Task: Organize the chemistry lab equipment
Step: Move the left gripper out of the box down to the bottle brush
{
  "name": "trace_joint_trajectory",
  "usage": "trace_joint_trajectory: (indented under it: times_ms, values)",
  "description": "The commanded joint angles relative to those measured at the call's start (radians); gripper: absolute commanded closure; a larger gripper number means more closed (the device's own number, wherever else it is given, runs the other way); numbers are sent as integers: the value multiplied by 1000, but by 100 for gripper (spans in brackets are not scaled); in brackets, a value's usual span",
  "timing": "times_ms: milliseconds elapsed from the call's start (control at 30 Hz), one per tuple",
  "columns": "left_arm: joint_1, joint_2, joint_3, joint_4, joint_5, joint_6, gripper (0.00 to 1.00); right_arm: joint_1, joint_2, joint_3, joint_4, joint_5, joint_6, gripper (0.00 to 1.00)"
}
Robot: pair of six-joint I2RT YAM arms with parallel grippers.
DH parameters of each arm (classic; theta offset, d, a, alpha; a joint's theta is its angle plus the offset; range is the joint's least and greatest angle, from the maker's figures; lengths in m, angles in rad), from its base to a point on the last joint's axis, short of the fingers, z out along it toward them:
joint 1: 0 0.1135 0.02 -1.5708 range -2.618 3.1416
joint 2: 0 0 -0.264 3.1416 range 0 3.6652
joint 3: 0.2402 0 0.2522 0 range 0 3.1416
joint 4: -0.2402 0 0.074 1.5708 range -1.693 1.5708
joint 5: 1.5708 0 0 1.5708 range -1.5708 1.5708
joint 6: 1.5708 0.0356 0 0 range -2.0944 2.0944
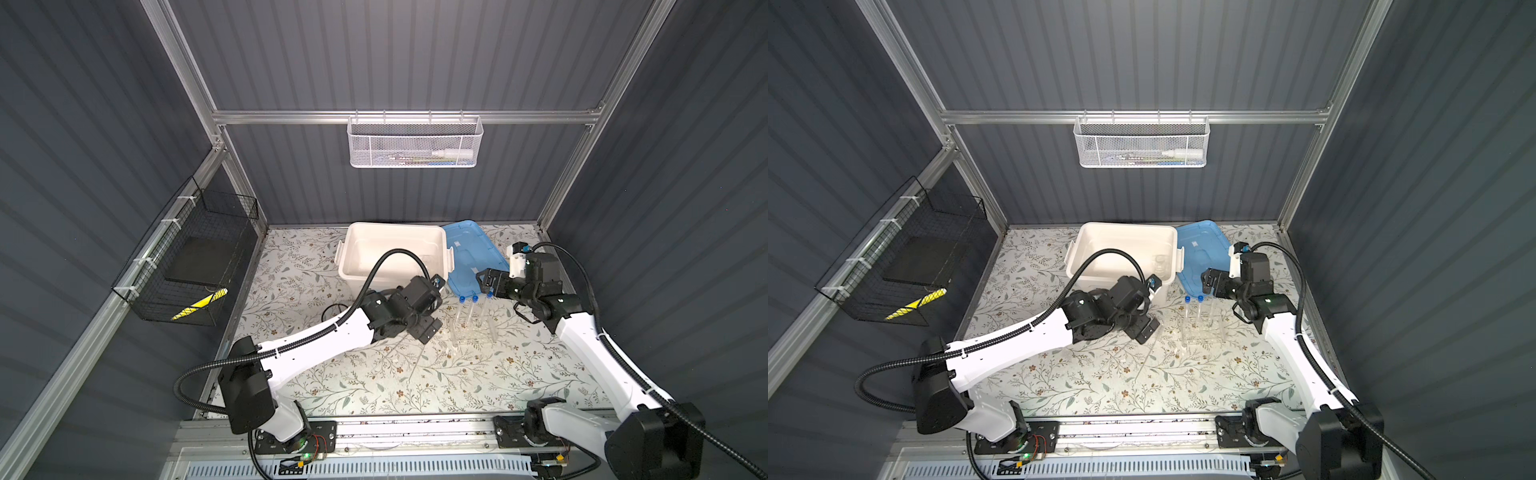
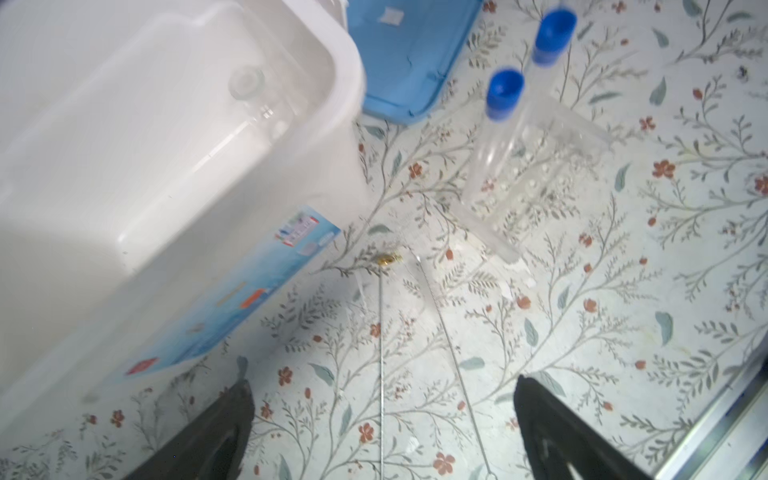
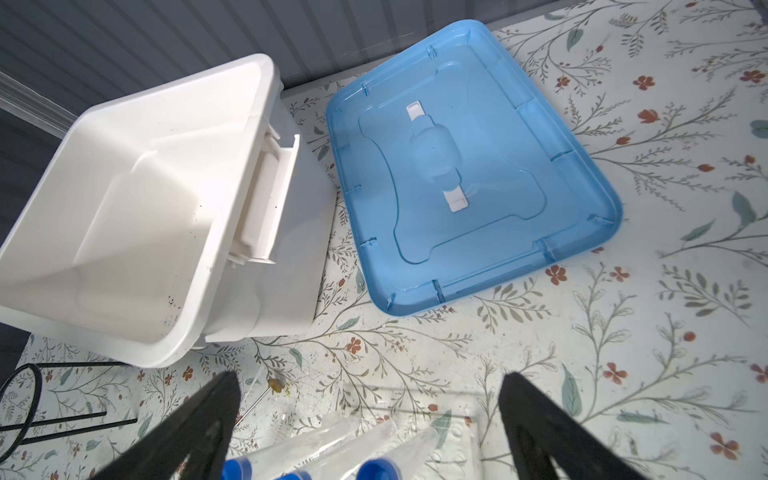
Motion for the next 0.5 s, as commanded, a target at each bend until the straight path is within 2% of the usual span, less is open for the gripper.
trace_joint_trajectory:
  times_ms: [0, 333, 467]
  values:
    - [-23, -12, -52, 44, 13, -105, 2, -3, -11, -8, -10, 10, -4, 1]
    - [-45, 85, -169, 115, 100, -199, 27, -3, -10, -2, -25, 19, -3, 1]
    - [-49, 118, -184, 125, 110, -217, 32, -3, -11, -4, -25, 17, 1, 1]
